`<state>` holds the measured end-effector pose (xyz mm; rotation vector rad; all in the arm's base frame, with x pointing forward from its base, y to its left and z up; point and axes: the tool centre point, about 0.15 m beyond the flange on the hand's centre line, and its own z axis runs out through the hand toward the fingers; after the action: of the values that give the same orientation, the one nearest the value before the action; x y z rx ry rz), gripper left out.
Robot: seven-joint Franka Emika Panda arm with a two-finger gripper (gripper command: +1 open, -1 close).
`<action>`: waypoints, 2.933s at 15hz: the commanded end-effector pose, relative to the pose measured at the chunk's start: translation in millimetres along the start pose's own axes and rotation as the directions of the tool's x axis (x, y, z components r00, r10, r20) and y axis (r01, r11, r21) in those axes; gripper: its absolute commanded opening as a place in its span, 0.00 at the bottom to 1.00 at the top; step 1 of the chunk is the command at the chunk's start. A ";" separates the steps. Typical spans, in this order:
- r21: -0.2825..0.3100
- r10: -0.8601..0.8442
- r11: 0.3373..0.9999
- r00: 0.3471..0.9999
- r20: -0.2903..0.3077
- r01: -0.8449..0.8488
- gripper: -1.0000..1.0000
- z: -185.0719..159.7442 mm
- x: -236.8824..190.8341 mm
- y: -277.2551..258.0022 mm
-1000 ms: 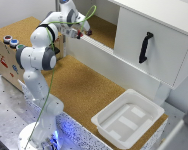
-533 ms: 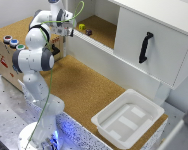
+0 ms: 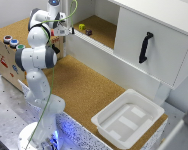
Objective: Place the pink object on top of the drawer
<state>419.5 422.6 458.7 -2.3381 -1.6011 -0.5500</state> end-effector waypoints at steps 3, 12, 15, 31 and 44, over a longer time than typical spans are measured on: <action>0.174 -0.204 0.962 0.977 -0.062 0.212 0.00 26.6 44.8 23.2; 0.228 -0.302 0.928 0.953 0.004 0.294 1.00 41.9 45.0 3.1; 0.178 -0.327 0.926 0.943 -0.062 0.332 1.00 3.2 66.9 -0.9; -0.033 0.106 0.994 0.991 0.078 -0.104 1.00 -76.8 1.6 30.0; -0.534 0.781 0.483 0.617 -0.096 -0.694 1.00 -66.0 -91.9 145.8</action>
<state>486.9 279.4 507.4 -3.1291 -0.6124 -0.4529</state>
